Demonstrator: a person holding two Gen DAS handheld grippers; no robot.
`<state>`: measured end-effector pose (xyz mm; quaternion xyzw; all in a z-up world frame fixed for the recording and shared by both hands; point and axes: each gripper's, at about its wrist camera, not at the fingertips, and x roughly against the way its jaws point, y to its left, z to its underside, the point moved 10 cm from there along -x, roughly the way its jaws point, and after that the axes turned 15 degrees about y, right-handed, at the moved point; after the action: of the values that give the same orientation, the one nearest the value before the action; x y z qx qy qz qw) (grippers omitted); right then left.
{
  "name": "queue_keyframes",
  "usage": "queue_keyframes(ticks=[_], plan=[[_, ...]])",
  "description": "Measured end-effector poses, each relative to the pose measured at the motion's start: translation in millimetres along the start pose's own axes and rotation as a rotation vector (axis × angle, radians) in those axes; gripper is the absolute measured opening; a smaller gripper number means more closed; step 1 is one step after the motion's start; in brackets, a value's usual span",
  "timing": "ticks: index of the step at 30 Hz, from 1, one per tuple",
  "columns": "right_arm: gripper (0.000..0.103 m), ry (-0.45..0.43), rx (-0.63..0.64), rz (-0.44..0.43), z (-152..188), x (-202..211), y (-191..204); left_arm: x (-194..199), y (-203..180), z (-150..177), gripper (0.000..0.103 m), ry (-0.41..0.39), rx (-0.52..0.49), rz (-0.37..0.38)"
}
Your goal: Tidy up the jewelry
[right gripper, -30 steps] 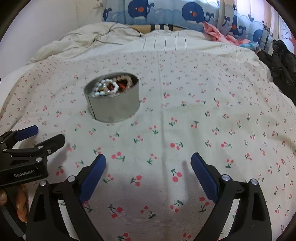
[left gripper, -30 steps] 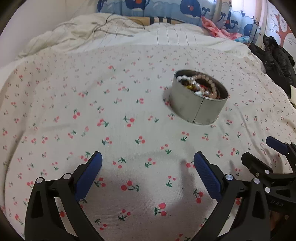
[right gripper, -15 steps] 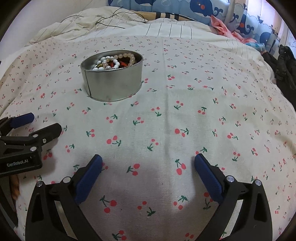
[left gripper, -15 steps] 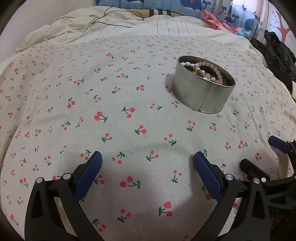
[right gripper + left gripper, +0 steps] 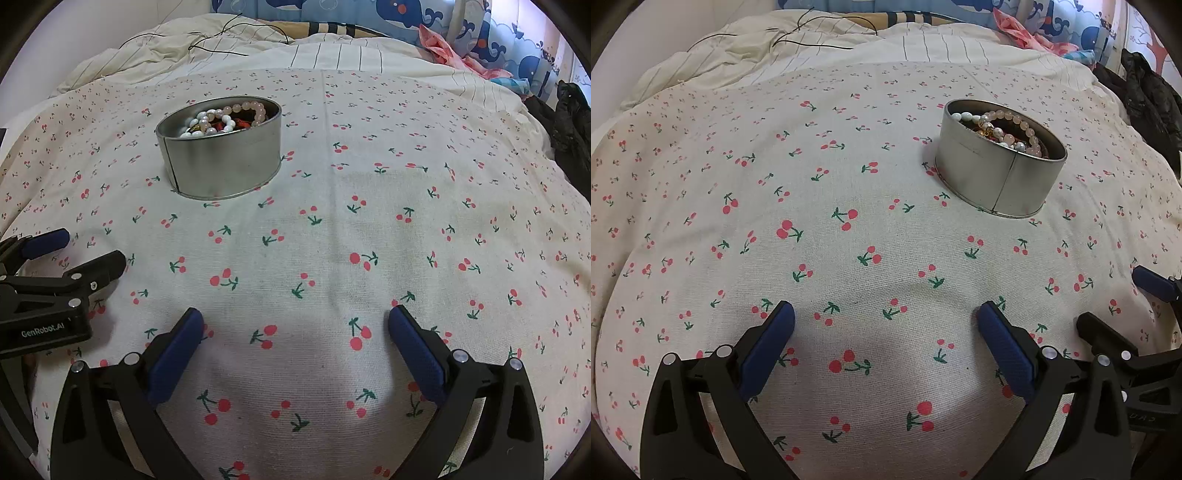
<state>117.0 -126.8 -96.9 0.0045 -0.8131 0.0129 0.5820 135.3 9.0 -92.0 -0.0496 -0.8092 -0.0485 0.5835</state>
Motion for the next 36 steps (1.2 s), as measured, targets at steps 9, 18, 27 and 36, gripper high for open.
queue_keyframes(ticks=[9,18,27,36], plan=[[0.096,0.0,-0.002,-0.005,0.9,-0.2,-1.7,-0.6,0.1,-0.7,0.096,0.001,0.001,0.002],[0.096,0.0,-0.002,-0.007,0.3,-0.5,-2.4,-1.4,-0.1,-0.4,0.096,0.002,0.0,0.003],[0.096,0.0,-0.002,-0.008,0.4,-0.7,-2.4,-3.0,-0.4,-0.5,0.096,0.005,-0.002,0.001],[0.096,-0.004,-0.002,-0.009,-0.7,-1.1,-2.8,1.2,-3.8,2.2,0.096,-0.001,-0.003,0.0]])
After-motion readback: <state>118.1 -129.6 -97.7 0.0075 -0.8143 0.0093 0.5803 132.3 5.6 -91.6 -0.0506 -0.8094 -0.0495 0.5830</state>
